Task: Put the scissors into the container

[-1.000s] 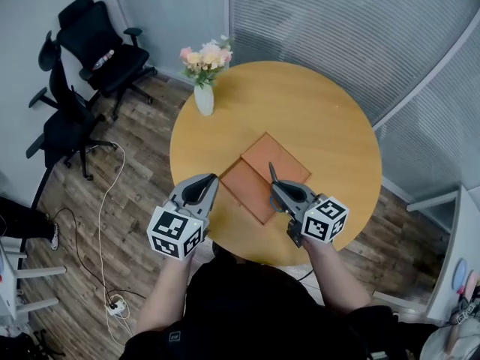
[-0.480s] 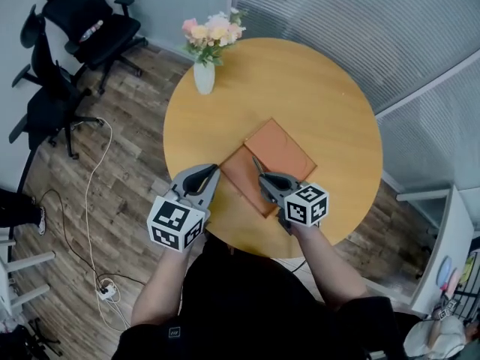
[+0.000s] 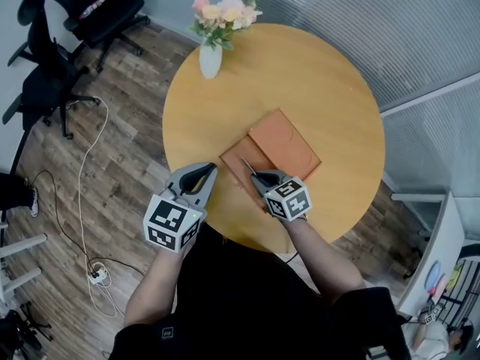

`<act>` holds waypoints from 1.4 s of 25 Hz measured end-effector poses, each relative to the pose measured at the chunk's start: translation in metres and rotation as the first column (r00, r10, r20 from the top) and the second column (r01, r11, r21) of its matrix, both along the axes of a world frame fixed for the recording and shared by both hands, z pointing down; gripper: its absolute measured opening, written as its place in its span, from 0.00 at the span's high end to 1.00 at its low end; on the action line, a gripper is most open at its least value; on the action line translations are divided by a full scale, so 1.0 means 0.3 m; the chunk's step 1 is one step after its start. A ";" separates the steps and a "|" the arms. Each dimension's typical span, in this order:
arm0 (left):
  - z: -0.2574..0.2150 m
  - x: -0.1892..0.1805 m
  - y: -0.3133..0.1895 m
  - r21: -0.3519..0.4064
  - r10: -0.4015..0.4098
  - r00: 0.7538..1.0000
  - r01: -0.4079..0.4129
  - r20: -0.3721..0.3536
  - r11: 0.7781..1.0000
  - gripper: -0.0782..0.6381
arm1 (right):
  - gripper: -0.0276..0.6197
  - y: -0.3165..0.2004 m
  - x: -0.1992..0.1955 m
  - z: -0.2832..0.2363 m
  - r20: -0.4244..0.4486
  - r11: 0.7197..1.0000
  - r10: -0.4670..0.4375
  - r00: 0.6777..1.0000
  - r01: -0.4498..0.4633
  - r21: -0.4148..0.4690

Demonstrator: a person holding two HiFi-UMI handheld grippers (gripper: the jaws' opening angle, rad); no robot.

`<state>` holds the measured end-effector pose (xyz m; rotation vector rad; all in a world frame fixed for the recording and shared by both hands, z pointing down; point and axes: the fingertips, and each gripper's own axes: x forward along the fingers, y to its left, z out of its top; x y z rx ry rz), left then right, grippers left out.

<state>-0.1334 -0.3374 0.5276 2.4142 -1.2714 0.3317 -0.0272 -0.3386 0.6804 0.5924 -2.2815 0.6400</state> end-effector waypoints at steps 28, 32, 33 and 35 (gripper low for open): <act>0.041 -0.082 0.088 -0.033 -0.024 1.000 0.024 -0.015 0.999 0.86 | 0.89 0.016 -0.004 0.221 -0.211 0.993 -0.044 0.977 0.020 -0.114; 0.049 -0.089 0.087 -0.037 -0.007 1.000 0.007 -0.019 0.999 0.86 | 0.89 -0.001 -0.002 0.211 -0.214 0.996 -0.021 0.977 0.002 -0.088; 0.050 -0.089 0.086 -0.037 -0.002 1.000 0.001 -0.021 0.999 0.86 | 0.89 -0.005 0.000 0.205 -0.214 0.997 -0.013 0.977 -0.005 -0.081; 0.052 -0.088 0.083 -0.038 0.013 1.000 -0.014 -0.025 0.999 0.86 | 0.89 -0.013 0.007 0.191 -0.216 0.998 0.006 0.976 -0.020 -0.063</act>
